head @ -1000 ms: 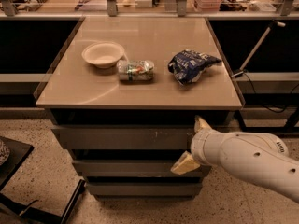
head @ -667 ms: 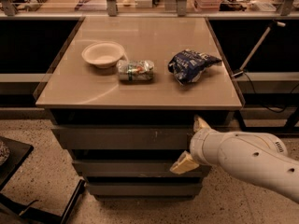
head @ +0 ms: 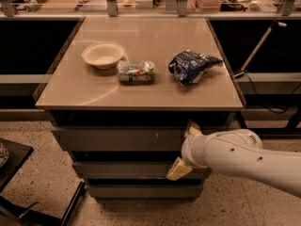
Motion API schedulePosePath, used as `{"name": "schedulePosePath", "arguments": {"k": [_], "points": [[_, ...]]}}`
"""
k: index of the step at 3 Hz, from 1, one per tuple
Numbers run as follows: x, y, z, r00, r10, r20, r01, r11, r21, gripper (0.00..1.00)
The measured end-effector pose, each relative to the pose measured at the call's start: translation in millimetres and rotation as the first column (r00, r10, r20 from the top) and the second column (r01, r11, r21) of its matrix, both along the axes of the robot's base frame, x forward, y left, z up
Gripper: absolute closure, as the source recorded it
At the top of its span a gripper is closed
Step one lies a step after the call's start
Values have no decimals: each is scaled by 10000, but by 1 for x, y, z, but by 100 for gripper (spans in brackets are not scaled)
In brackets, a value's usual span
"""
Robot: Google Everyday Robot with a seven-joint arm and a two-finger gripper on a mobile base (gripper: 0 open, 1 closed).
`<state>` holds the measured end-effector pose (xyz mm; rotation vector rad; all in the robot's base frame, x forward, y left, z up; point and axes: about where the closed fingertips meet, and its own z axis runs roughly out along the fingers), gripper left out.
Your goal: Open top drawer
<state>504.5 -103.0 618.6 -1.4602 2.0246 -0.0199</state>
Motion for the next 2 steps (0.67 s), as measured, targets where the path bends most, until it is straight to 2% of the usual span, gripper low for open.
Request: {"name": "schedulePosePath", "arguments": {"k": [2], "points": [[2, -1, 3, 10000, -24, -32, 24, 10000, -14, 0]]}}
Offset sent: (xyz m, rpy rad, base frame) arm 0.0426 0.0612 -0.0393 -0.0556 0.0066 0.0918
